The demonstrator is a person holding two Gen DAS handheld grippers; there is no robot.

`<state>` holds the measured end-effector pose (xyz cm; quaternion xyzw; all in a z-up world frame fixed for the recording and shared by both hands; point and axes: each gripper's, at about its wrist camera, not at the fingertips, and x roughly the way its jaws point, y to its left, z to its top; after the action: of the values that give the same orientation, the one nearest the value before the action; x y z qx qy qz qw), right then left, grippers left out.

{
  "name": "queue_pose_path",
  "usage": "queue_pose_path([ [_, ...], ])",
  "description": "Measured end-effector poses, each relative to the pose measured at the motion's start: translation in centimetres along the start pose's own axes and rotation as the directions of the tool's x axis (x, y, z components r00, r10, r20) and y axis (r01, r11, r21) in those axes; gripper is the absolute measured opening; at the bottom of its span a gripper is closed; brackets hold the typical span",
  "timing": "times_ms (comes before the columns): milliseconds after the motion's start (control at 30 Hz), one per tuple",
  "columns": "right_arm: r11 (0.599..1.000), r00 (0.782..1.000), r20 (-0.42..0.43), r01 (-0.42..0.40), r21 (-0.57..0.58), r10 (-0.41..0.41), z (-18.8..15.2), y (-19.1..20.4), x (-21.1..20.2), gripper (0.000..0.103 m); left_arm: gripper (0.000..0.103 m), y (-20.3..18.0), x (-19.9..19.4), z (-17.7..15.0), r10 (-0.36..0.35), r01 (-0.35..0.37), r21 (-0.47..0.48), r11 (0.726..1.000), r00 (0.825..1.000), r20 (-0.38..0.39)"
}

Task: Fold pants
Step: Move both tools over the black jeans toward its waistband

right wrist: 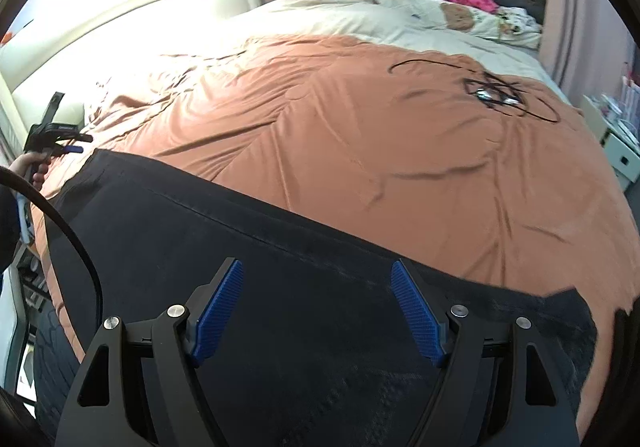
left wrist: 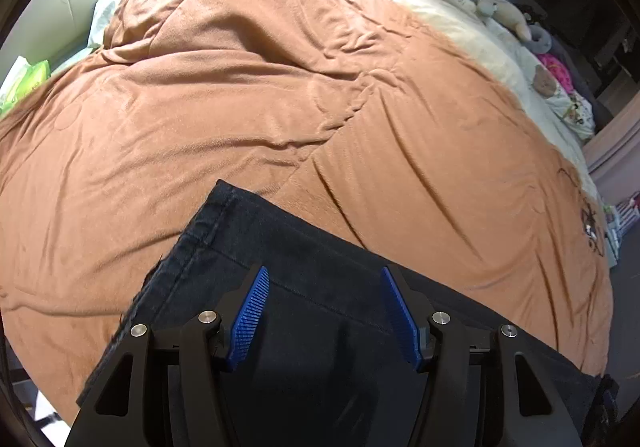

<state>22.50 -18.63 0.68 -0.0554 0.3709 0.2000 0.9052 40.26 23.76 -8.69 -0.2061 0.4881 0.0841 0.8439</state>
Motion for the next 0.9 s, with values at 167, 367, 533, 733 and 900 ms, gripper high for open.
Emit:
queue_pose_path([
  [167,0.997,0.998,-0.034,-0.045,-0.063,0.043,1.7,1.1,2.1,0.075,0.052,-0.2,2.2,1.4,0.077,-0.078,-0.003,0.997,0.996,-0.048],
  [367,0.983,0.991,-0.1,-0.107,-0.15,0.092,3.6,2.4,5.4,0.074,0.052,-0.1,4.7,2.6,0.153,-0.153,0.006,0.988,0.983,-0.099],
  [533,0.965,0.975,-0.175,-0.168,-0.203,0.133,5.0,3.3,8.8,0.067,0.052,0.1,6.6,3.3,0.184,-0.185,0.006,0.983,0.973,-0.139],
  [733,0.942,0.949,-0.273,-0.228,-0.246,0.159,5.6,3.9,13.0,0.056,0.052,0.3,8.1,3.5,0.229,-0.229,0.016,0.973,0.959,-0.165],
  [900,0.929,0.926,-0.318,-0.283,-0.239,0.201,5.9,3.9,15.5,0.045,0.052,0.4,9.1,3.4,0.249,-0.248,0.027,0.968,0.95,-0.187],
])
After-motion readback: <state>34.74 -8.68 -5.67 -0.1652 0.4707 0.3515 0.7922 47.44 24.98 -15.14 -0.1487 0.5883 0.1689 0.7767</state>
